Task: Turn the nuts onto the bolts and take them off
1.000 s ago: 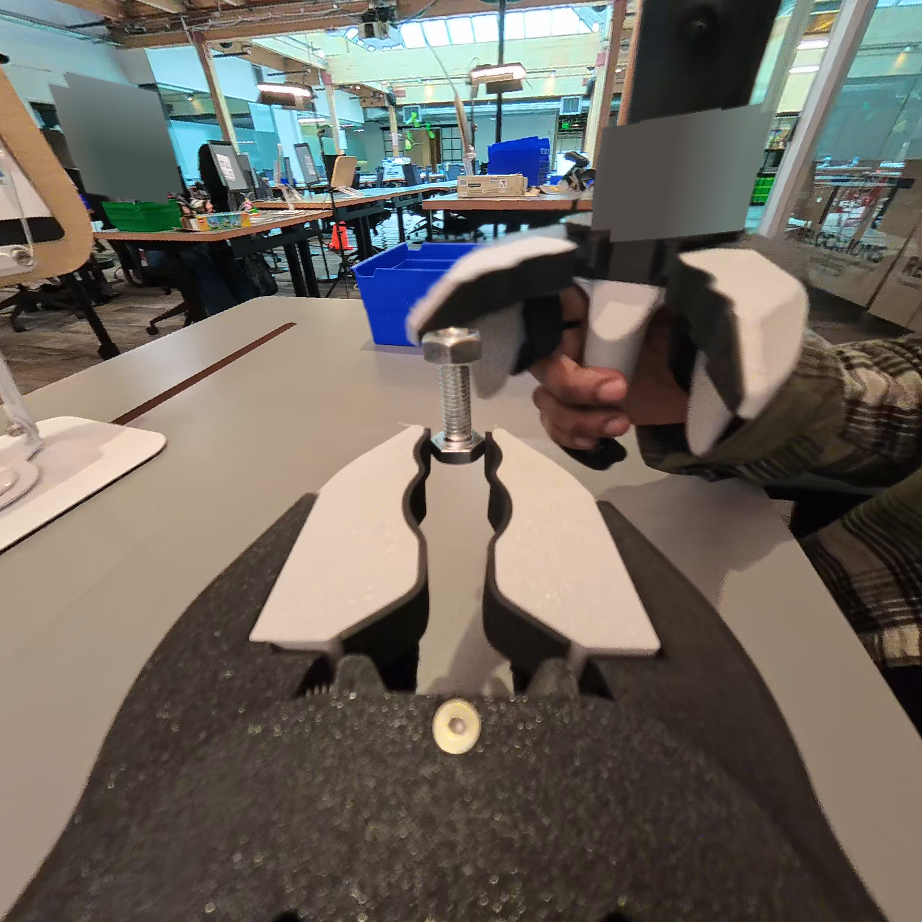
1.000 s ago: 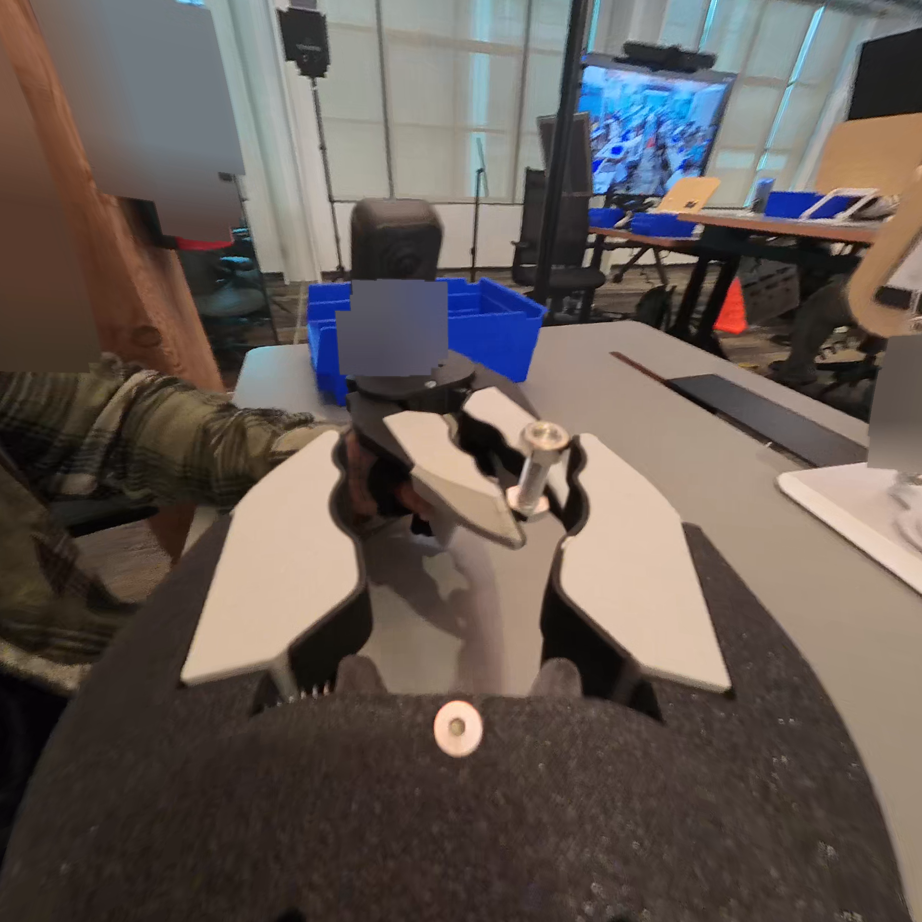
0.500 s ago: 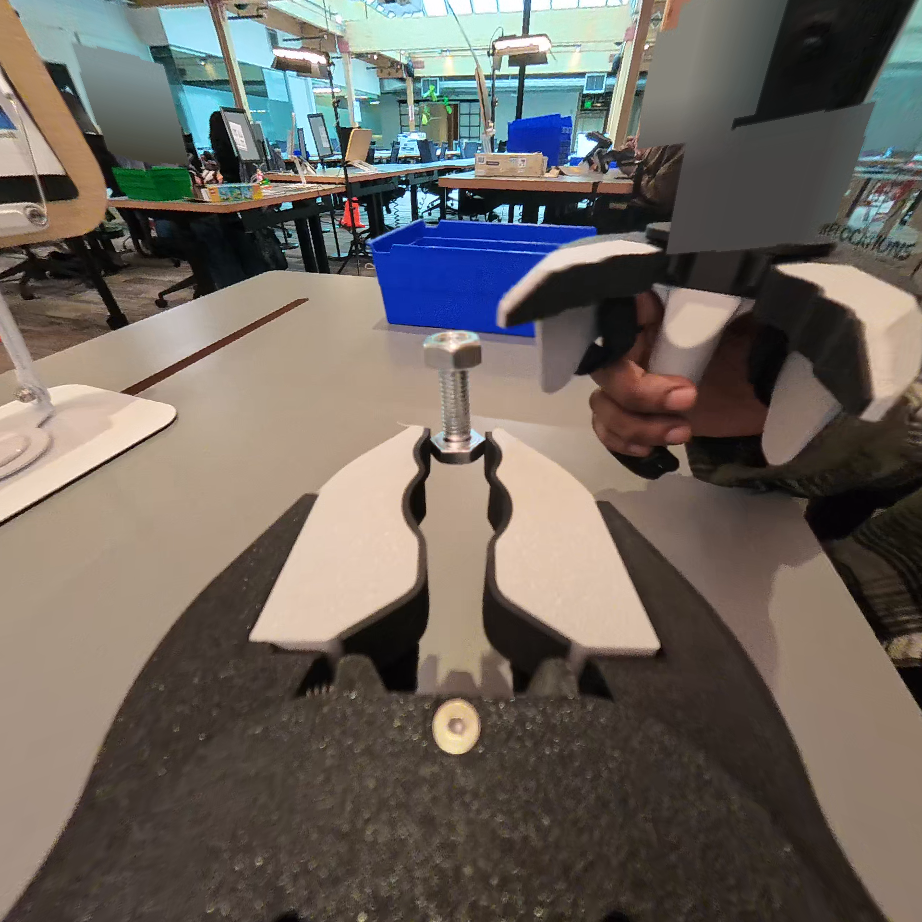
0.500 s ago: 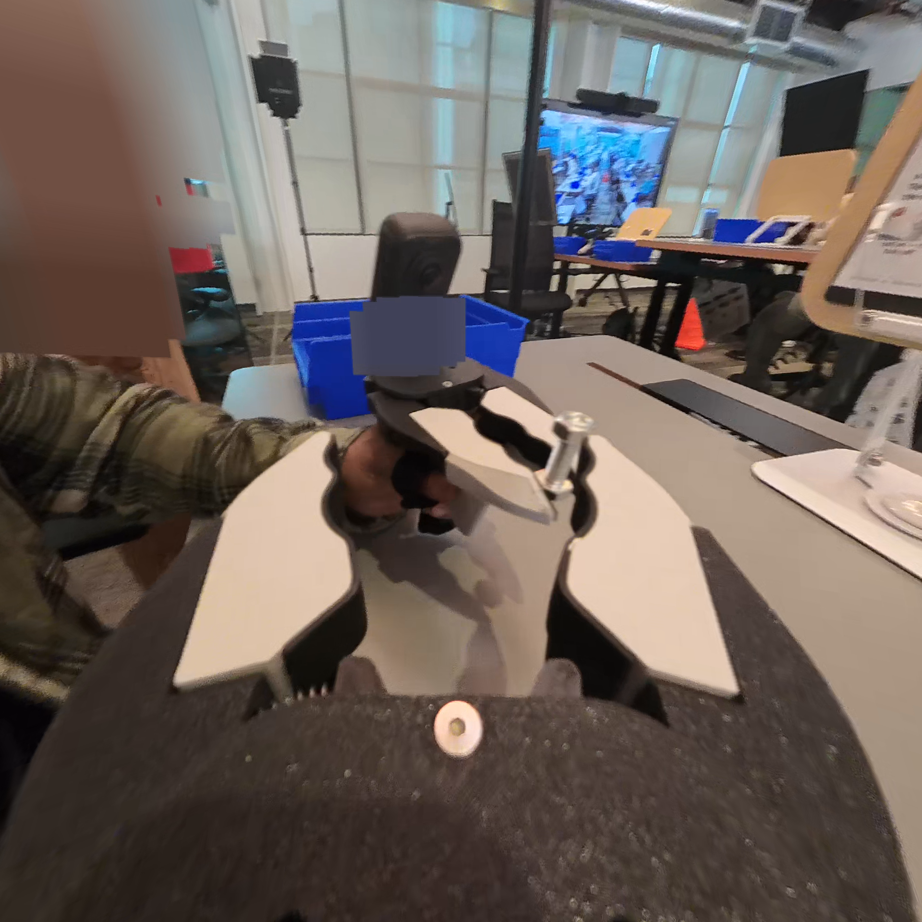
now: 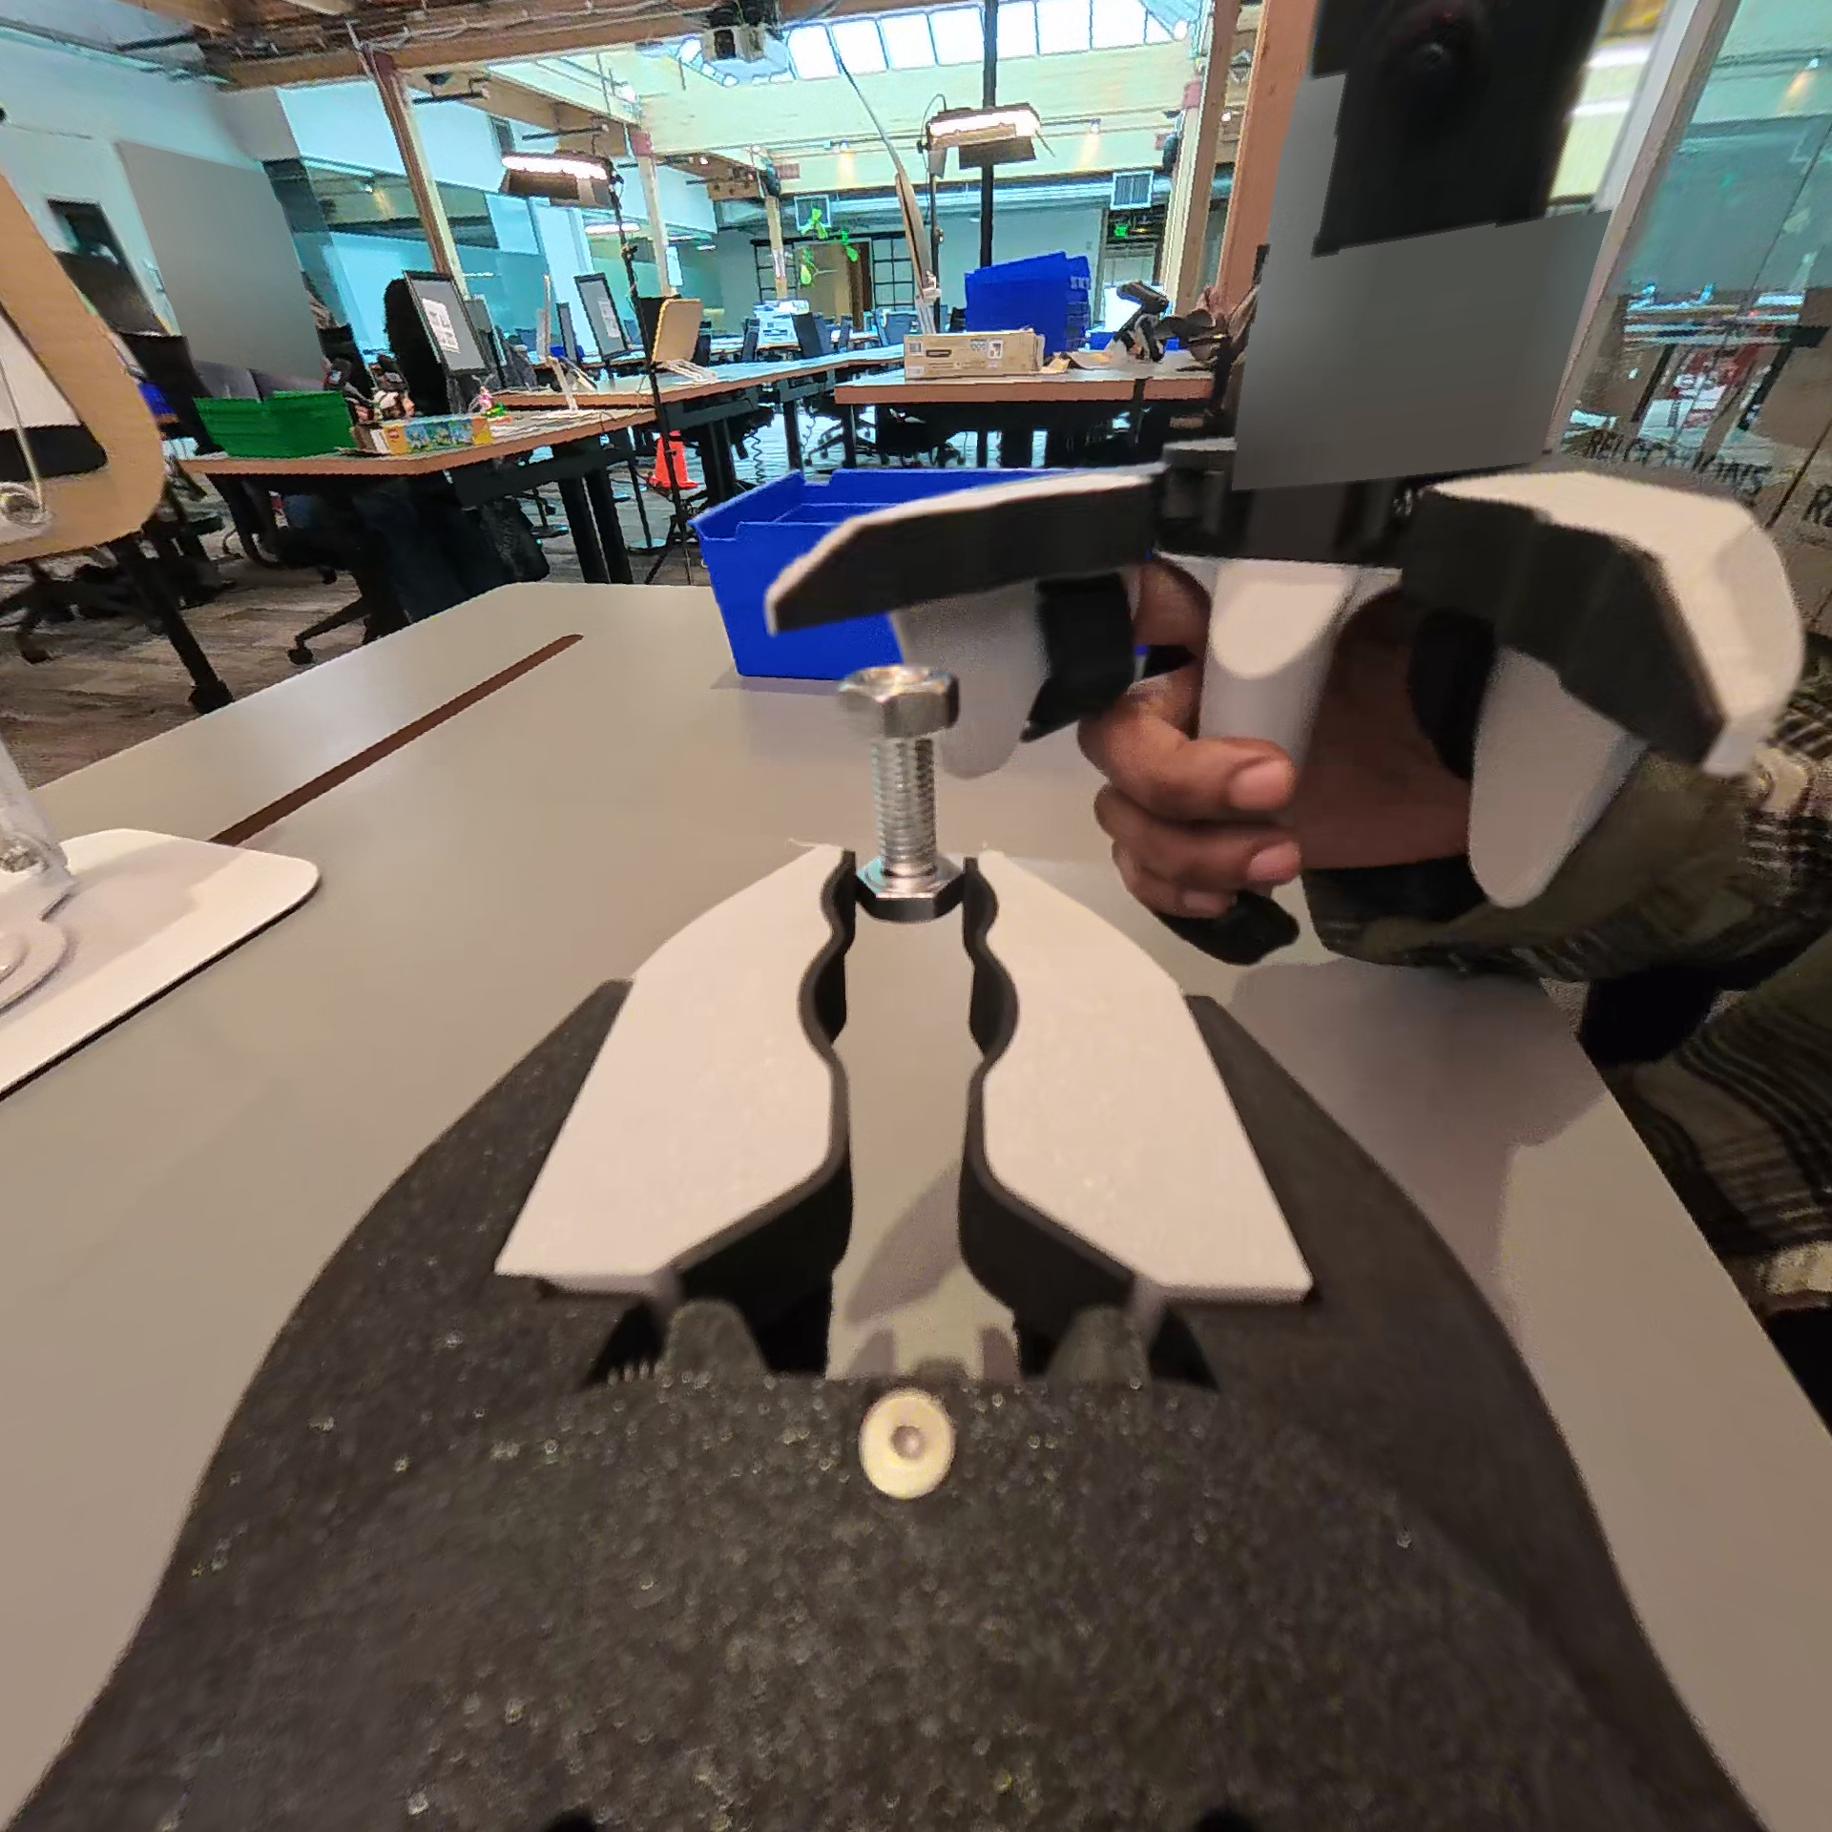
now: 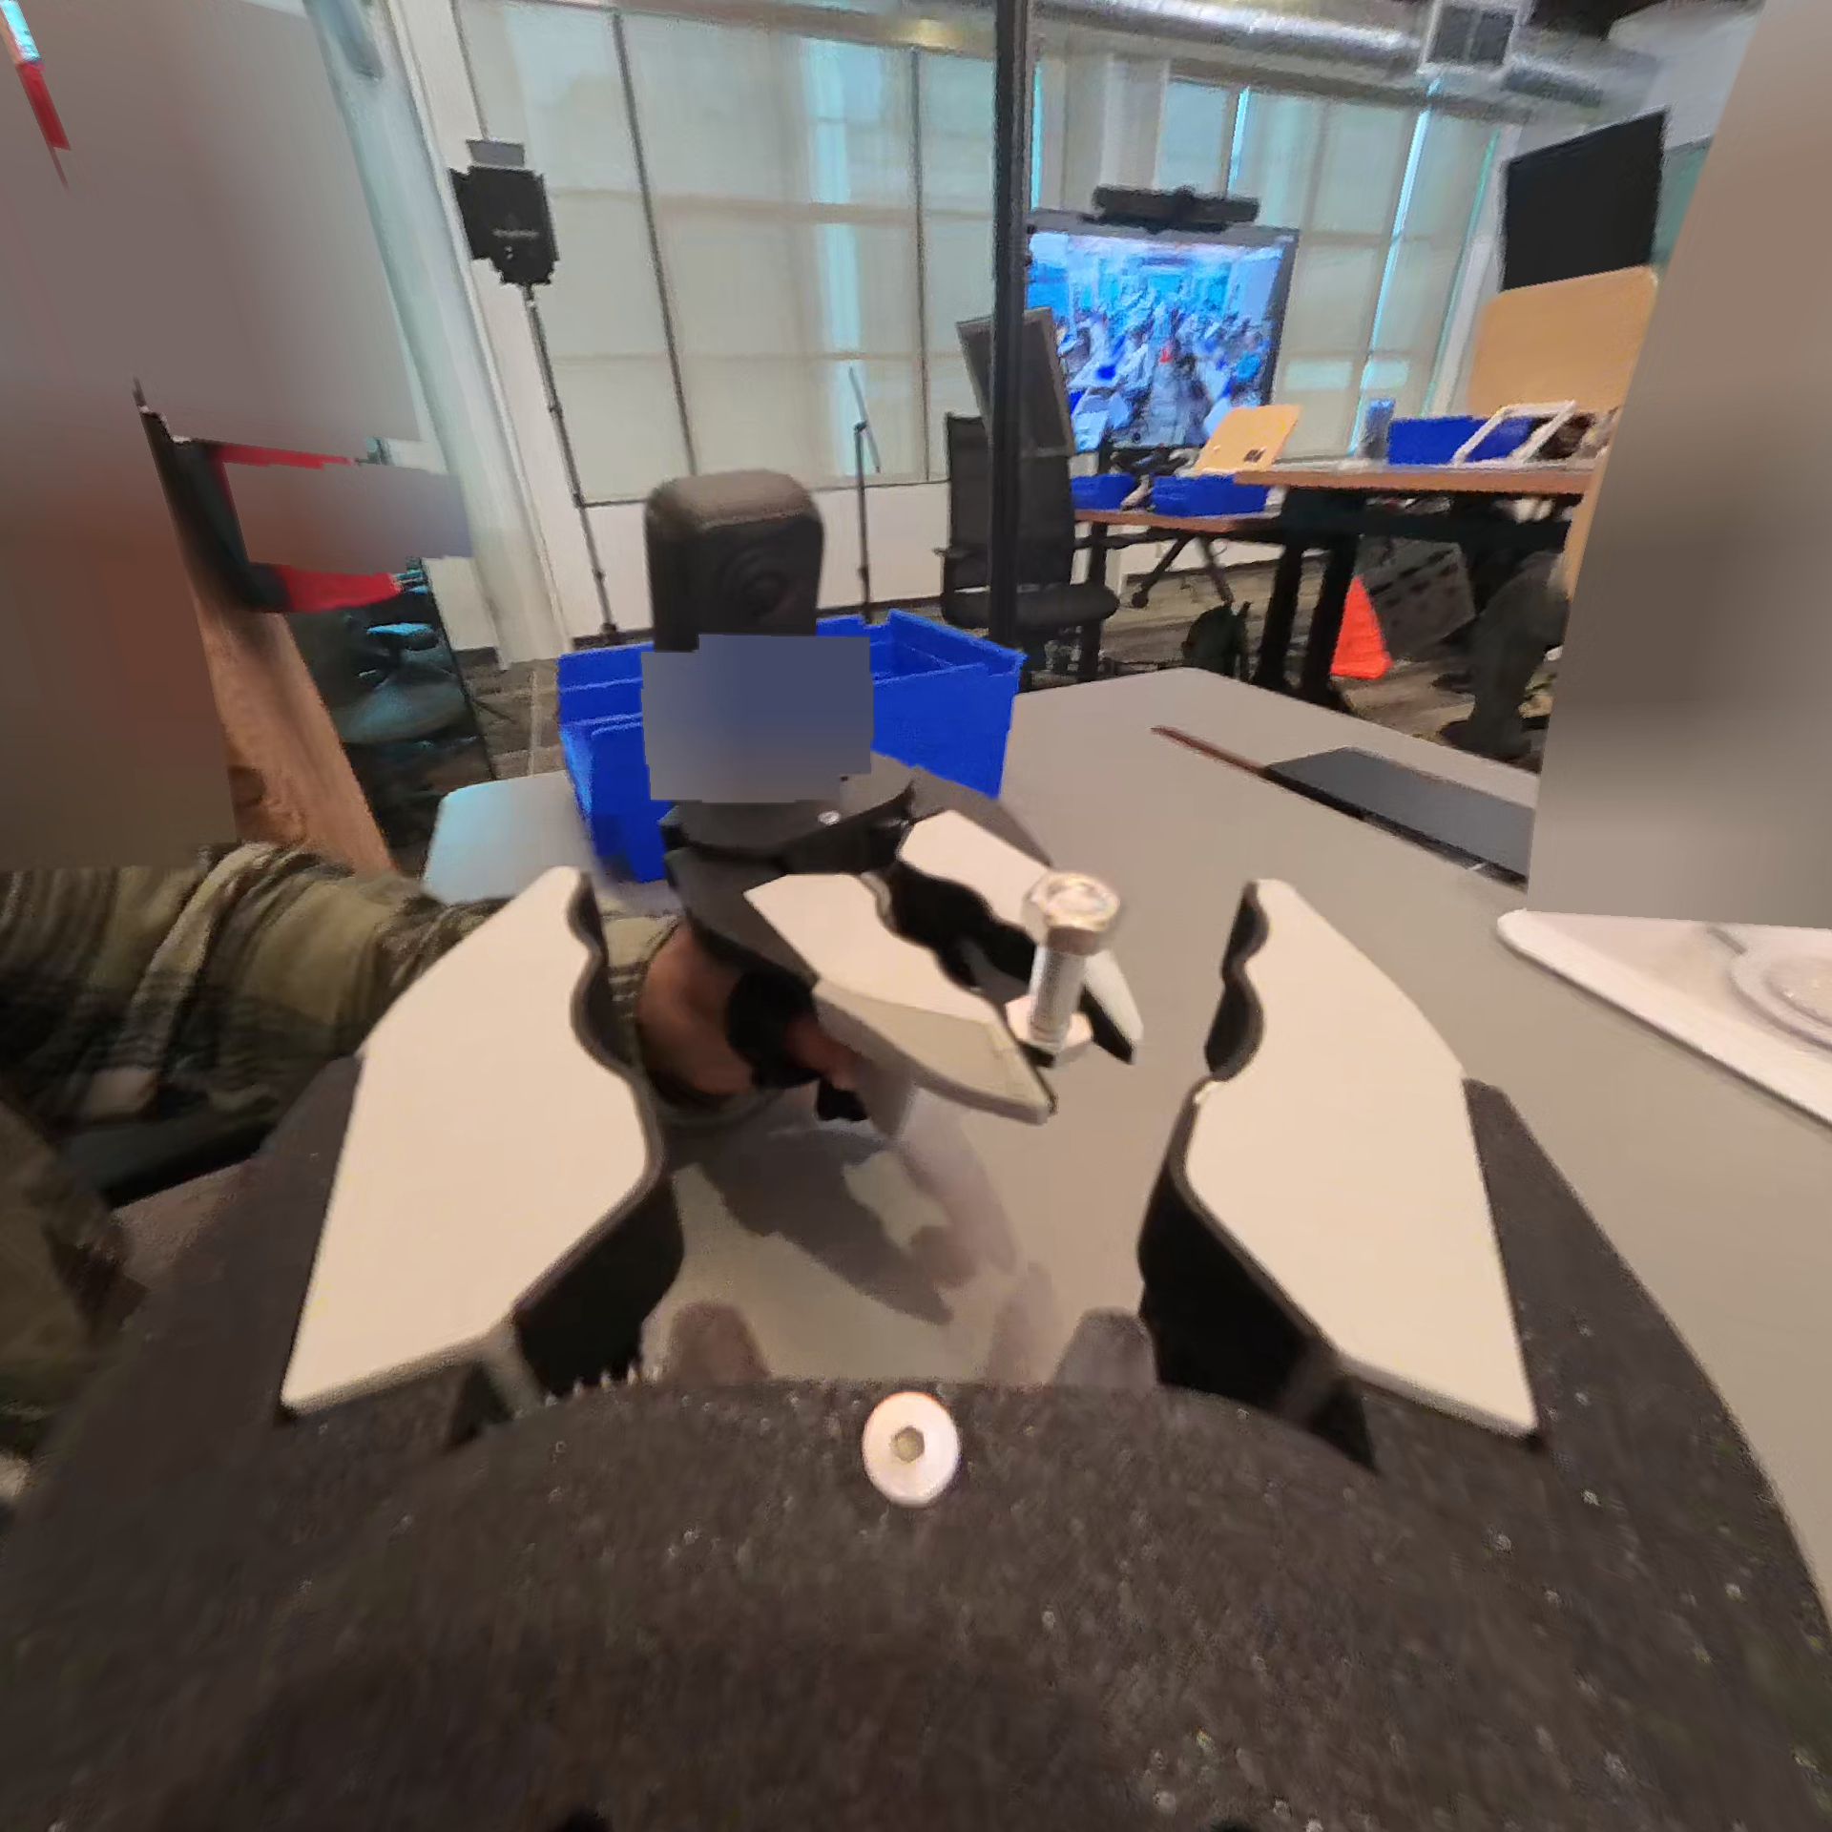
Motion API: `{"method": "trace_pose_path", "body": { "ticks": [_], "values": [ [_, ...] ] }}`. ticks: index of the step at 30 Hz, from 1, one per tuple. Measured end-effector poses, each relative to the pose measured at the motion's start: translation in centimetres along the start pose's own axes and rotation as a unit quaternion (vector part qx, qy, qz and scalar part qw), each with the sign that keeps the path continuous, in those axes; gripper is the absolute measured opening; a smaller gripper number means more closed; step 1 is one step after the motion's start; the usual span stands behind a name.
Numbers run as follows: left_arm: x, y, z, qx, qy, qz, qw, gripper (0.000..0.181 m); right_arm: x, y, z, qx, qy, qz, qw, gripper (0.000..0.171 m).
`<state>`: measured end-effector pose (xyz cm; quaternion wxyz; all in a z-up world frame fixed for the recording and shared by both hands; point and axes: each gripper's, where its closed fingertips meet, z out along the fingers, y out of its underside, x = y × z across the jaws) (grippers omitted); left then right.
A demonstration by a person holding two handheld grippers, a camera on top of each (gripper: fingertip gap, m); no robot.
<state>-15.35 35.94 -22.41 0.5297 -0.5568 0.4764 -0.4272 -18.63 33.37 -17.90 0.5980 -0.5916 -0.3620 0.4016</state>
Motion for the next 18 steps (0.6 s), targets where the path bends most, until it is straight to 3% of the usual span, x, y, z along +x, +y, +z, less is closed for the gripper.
{"method": "trace_pose_path", "body": {
  "ticks": [4, 9, 14, 18],
  "values": [
    [-0.8, 0.1, -0.3, -0.005, -0.020, -0.007, 1.000, 0.020, -3.0, 1.5, -0.9, -0.019, -0.039, -0.001, 0.999, 0.104],
    [0.0, -0.5, -0.3, 0.008, -0.003, 0.002, 1.000, 0.020, -0.9, 0.0, -0.9, 0.002, 0.006, -0.004, 1.000, 0.116],
    [-0.3, -0.2, -0.2, 0.000, -0.013, 0.000, 1.000, 0.020, -3.3, 0.9, -0.6, -0.012, -0.051, 0.009, 0.999, 0.106],
    [-0.5, -0.6, -0.5, 0.010, -0.009, -0.007, 1.000, 0.020, -2.4, 0.6, -1.6, -0.007, -0.008, -0.014, 1.000, 0.109]
  ]
}}
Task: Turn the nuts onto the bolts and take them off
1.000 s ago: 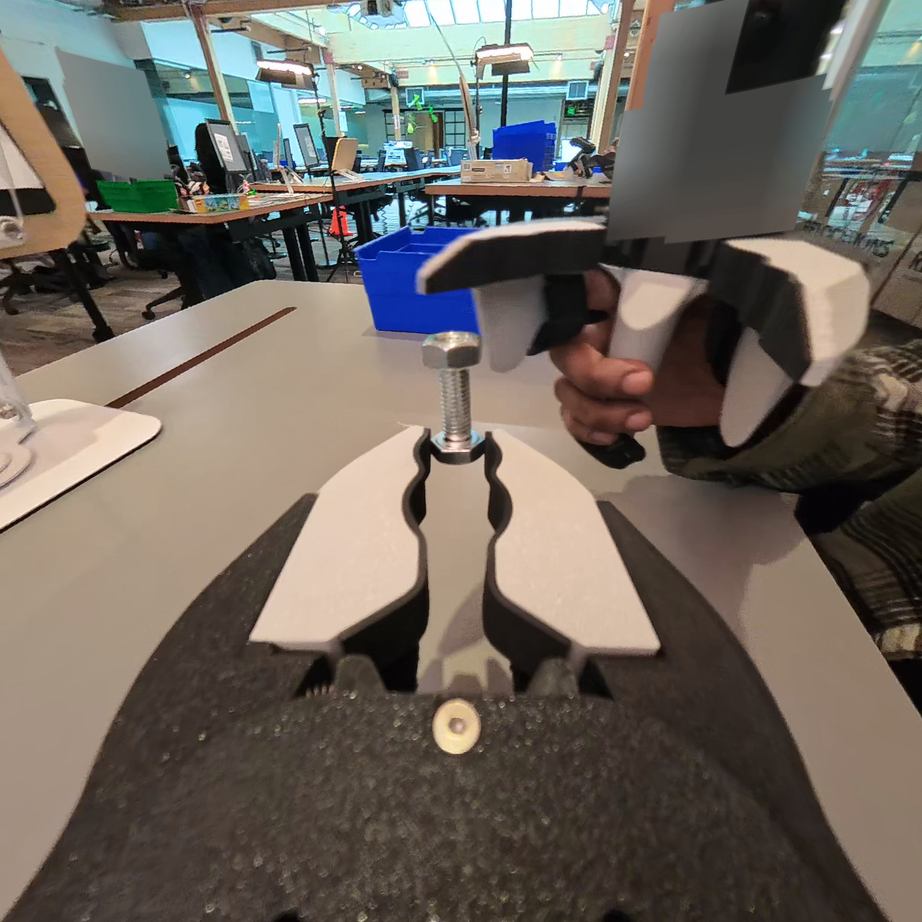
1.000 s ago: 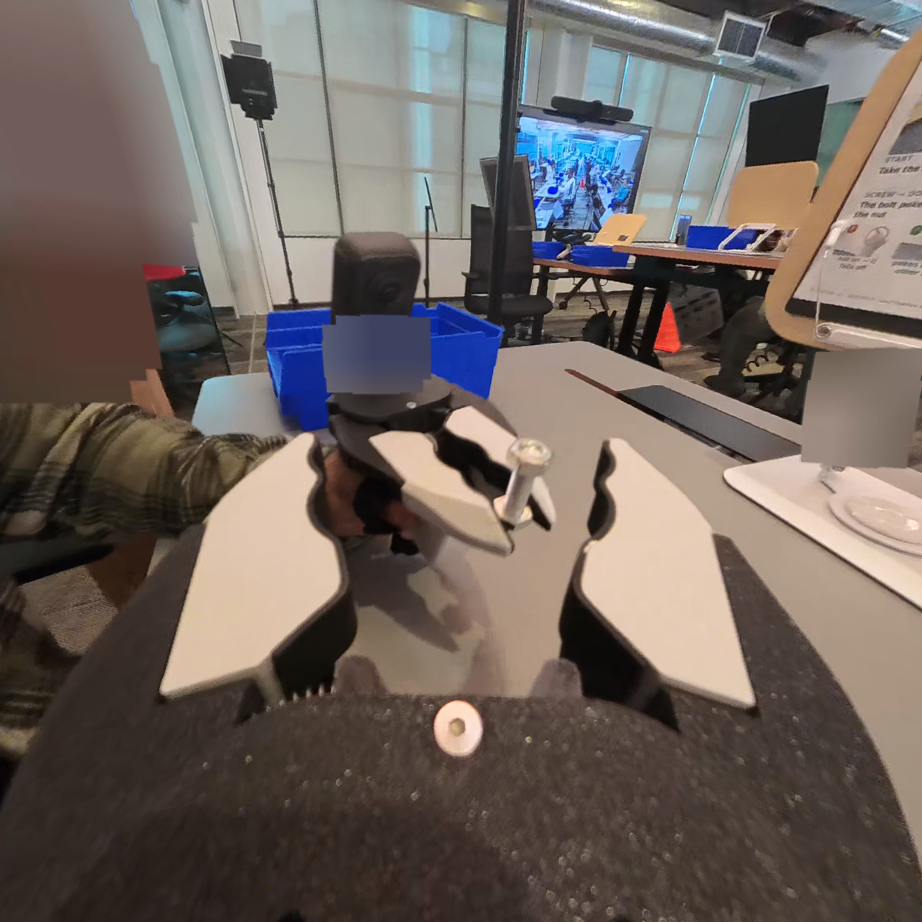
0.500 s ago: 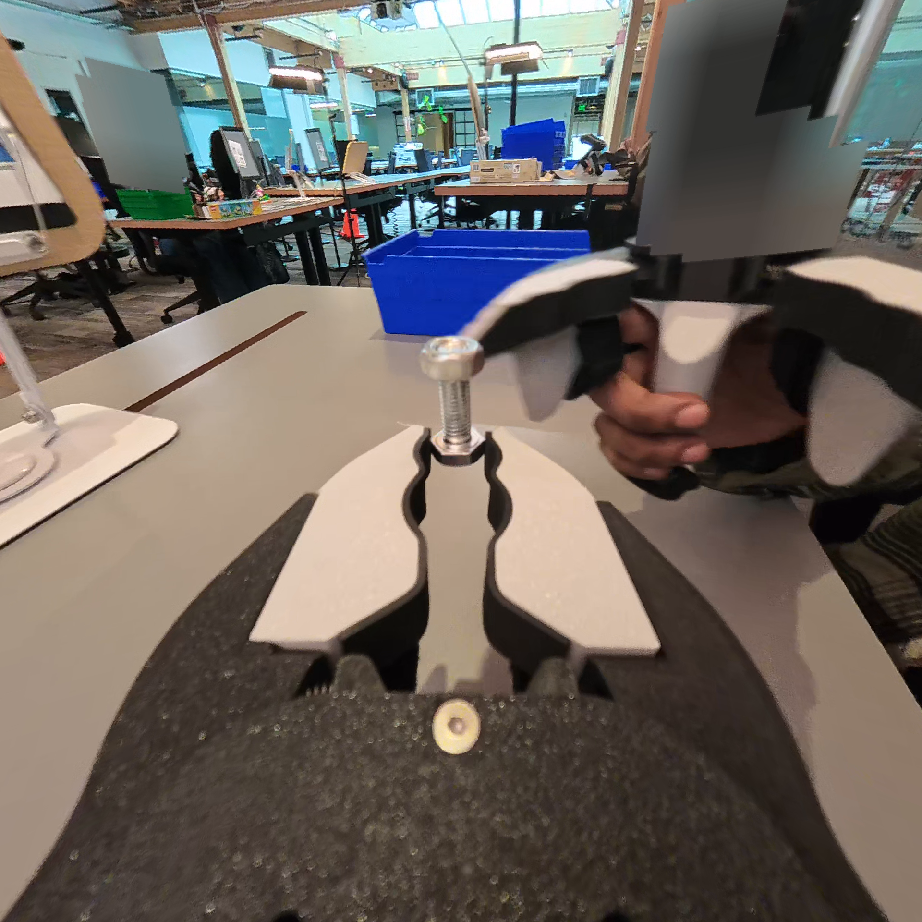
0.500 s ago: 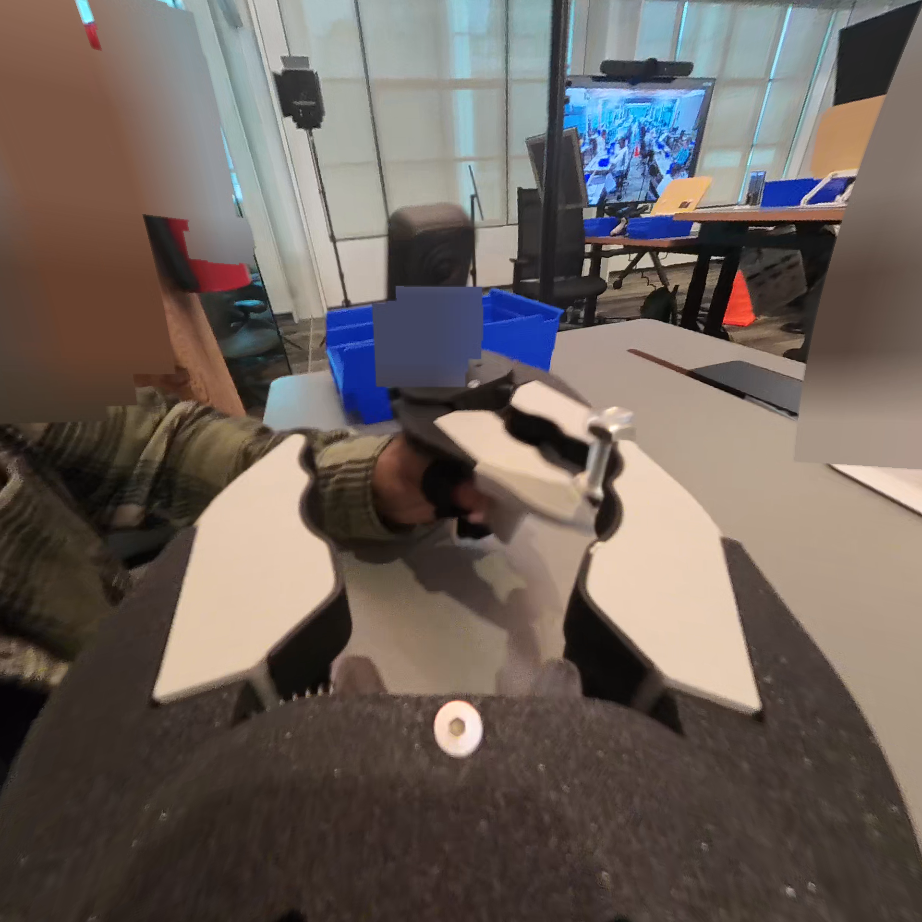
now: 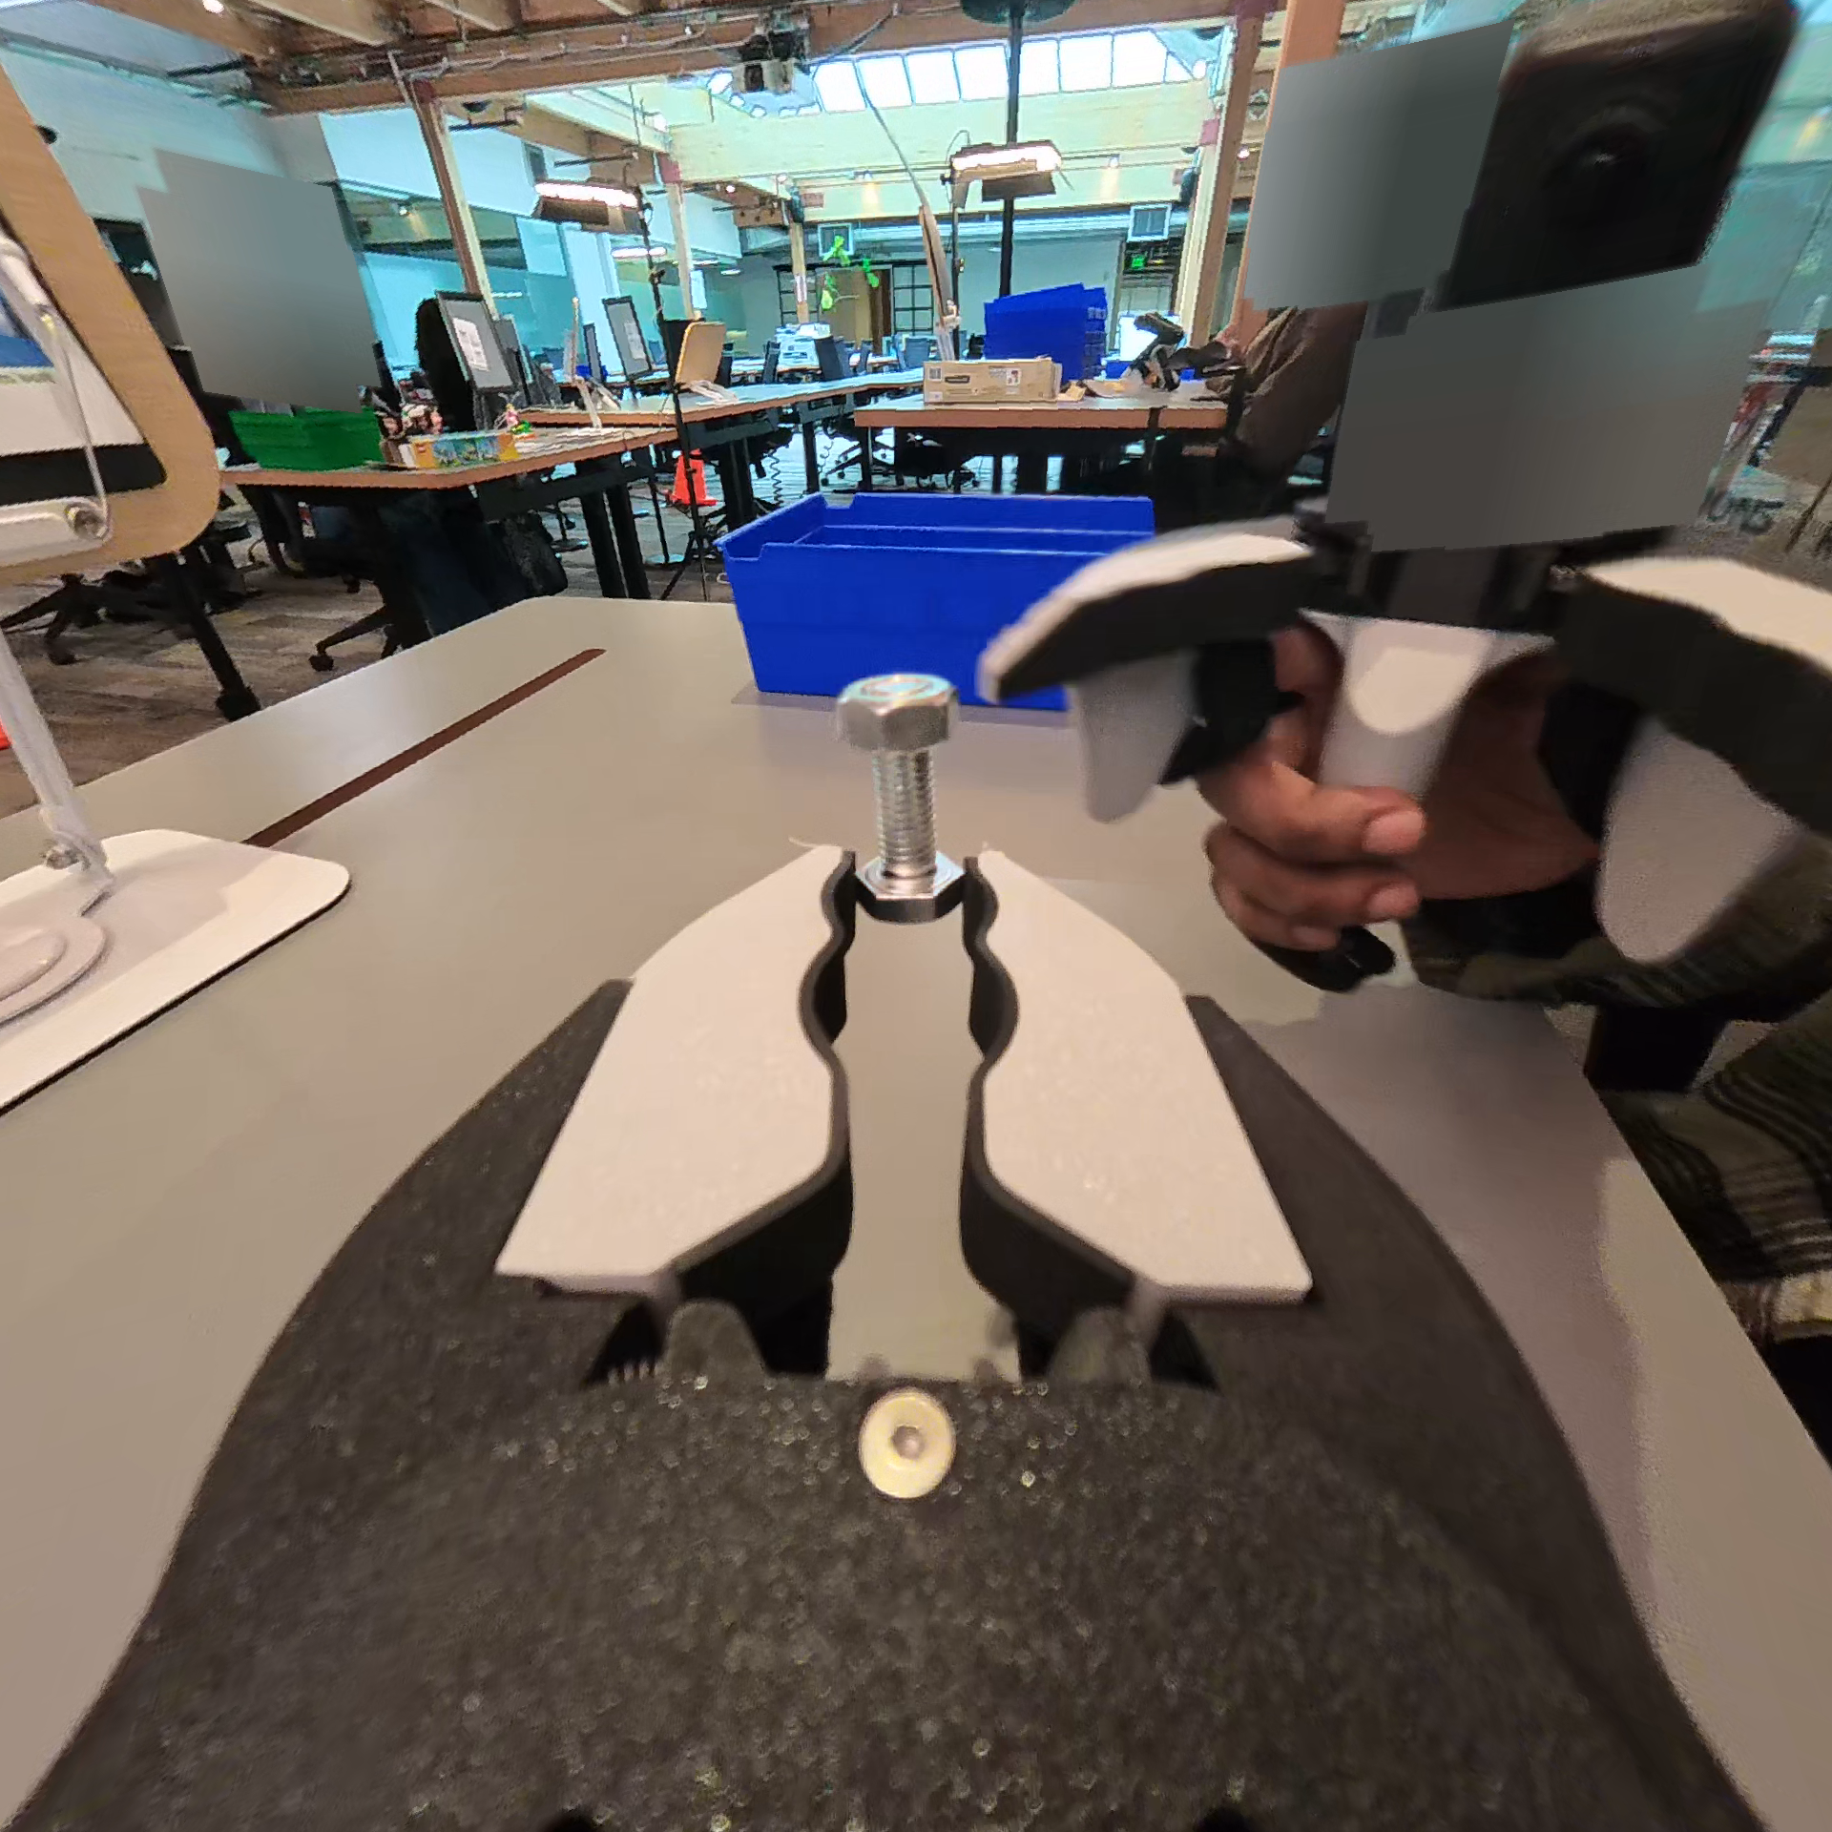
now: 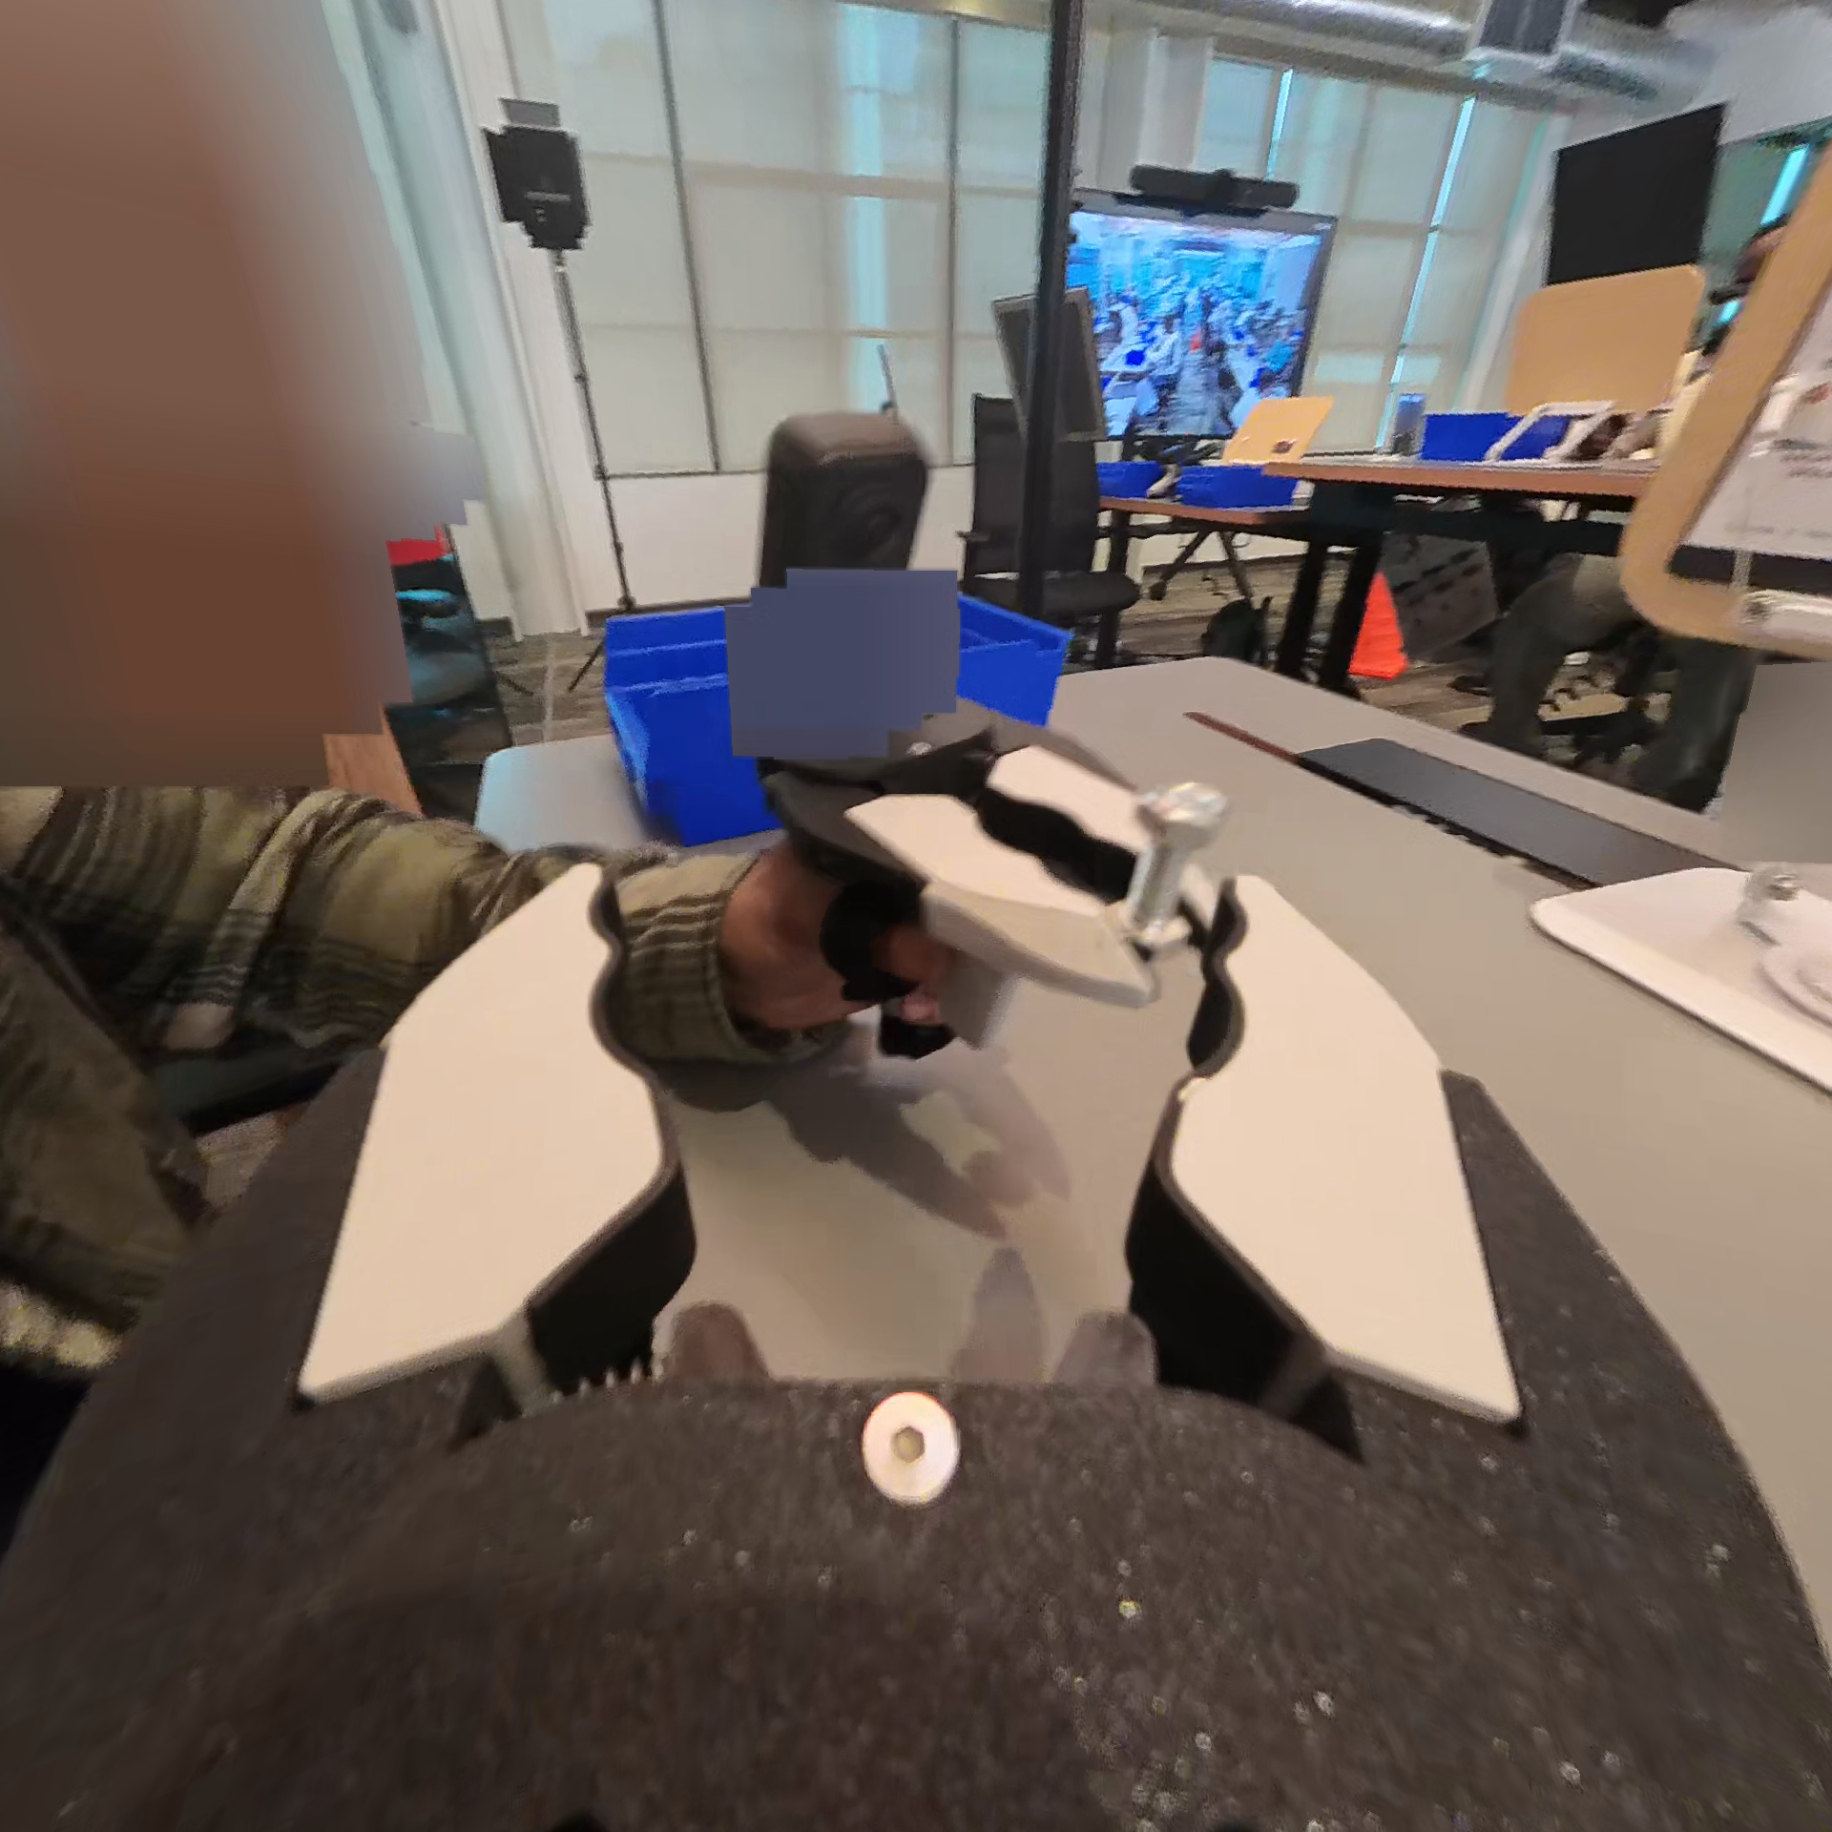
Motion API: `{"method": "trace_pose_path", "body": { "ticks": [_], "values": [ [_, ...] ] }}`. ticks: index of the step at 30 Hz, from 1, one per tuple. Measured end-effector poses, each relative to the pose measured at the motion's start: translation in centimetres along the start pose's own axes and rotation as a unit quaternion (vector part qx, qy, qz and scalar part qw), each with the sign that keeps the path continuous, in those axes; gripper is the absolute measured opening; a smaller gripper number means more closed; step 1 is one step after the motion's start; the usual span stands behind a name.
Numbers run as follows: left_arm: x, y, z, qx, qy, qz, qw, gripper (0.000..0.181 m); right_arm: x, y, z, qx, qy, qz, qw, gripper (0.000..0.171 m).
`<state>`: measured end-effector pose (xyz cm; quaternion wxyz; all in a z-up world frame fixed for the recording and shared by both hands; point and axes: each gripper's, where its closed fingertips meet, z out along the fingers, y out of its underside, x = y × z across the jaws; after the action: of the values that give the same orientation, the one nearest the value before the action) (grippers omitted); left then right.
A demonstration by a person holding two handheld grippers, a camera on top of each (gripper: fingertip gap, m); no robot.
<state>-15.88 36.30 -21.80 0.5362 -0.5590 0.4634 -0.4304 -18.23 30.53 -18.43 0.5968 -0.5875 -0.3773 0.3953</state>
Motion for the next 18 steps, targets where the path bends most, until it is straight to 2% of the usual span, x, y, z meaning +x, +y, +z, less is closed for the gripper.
{"method": "trace_pose_path", "body": {
  "ticks": [3, 6, 8, 12, 14, 18],
  "values": [
    [0.9, 0.1, 0.4, -0.003, 0.015, 0.009, 1.000, 0.020, 1.4, -0.9, 1.1, 0.006, -0.008, 0.010, 1.000, 0.112],
    [0.8, 0.4, 0.5, -0.014, 0.008, 0.014, 1.000, 0.020, -0.1, 0.4, 1.5, -0.016, -0.034, 0.025, 0.999, 0.112],
    [0.2, 0.4, 0.3, -0.012, -0.002, 0.007, 1.000, 0.020, -1.2, 1.3, 0.6, -0.030, -0.033, 0.007, 0.999, 0.102],
    [0.6, 0.5, 0.5, -0.010, 0.012, 0.004, 1.000, 0.020, 0.9, -0.4, 0.3, -0.005, 0.016, -0.016, 1.000, 0.109],
    [1.3, 0.4, 0.7, -0.010, 0.022, 0.012, 1.000, 0.020, 1.2, -0.8, 1.2, -0.004, 0.003, -0.014, 1.000, 0.112],
    [0.9, 0.4, 0.6, -0.013, 0.011, 0.010, 1.000, 0.020, -0.2, 0.9, 1.6, -0.028, -0.014, 0.002, 0.999, 0.117]
  ]
}}
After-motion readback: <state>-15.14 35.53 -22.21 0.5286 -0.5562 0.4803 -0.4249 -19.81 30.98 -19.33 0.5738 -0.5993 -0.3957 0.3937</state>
